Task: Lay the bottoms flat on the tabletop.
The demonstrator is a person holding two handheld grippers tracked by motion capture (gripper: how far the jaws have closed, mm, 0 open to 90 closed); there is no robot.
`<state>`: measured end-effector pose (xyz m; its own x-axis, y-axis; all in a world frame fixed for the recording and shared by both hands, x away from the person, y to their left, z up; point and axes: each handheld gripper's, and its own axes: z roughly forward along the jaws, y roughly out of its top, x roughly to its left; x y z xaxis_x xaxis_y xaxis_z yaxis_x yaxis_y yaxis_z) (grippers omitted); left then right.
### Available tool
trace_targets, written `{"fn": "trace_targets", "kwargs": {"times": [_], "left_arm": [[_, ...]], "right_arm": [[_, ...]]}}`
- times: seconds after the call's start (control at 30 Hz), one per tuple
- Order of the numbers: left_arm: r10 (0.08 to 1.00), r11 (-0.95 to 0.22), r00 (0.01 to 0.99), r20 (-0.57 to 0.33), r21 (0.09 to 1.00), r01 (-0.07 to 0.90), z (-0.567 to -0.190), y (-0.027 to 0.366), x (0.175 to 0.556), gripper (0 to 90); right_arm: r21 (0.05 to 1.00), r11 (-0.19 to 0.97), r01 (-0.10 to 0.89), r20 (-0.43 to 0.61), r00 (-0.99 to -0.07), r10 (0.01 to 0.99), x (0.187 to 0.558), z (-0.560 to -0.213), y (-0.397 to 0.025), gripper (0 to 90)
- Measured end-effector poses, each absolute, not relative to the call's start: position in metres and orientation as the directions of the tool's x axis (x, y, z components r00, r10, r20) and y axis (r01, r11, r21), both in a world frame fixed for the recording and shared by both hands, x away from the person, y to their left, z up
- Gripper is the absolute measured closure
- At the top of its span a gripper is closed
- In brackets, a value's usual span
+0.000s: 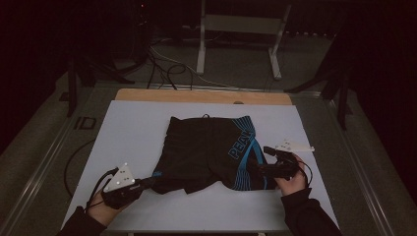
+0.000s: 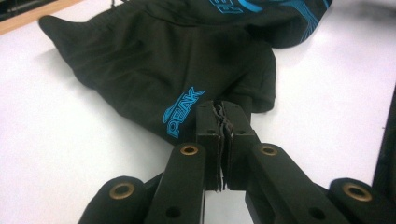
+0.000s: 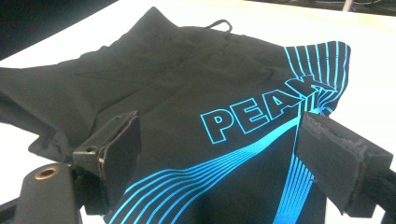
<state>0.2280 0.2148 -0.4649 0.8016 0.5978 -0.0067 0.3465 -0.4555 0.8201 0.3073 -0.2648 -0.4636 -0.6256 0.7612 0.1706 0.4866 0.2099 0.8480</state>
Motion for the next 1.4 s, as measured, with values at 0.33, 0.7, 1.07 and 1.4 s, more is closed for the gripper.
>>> {"fn": "trace_targets", "kwargs": {"times": [0.33,0.7,1.07,1.4], "left_arm": [[0.533,-0.578,0.846,-0.009,0.726,0.373,-0.487,0.21,0.216,75.0],[0.427,-0.616,0.904,0.006,0.734,0.286,-0.474,0.172,0.221,68.1],[0.347,-0.737,0.937,0.038,0.629,0.248,-0.496,0.106,0.24,69.5],[0.431,-0.746,0.895,0.116,0.605,0.28,-0.508,0.089,0.247,88.2]], "right_arm": [[0.847,0.21,0.488,0.17,-0.624,0.762,0.307,-0.464,-0.265,15.0],[0.846,0.206,0.492,0.179,-0.627,0.758,0.308,-0.464,-0.264,15.0],[0.847,0.202,0.492,0.184,-0.627,0.757,0.308,-0.465,-0.265,15.0],[0.848,0.205,0.488,0.178,-0.628,0.757,0.308,-0.465,-0.266,15.0]]}}
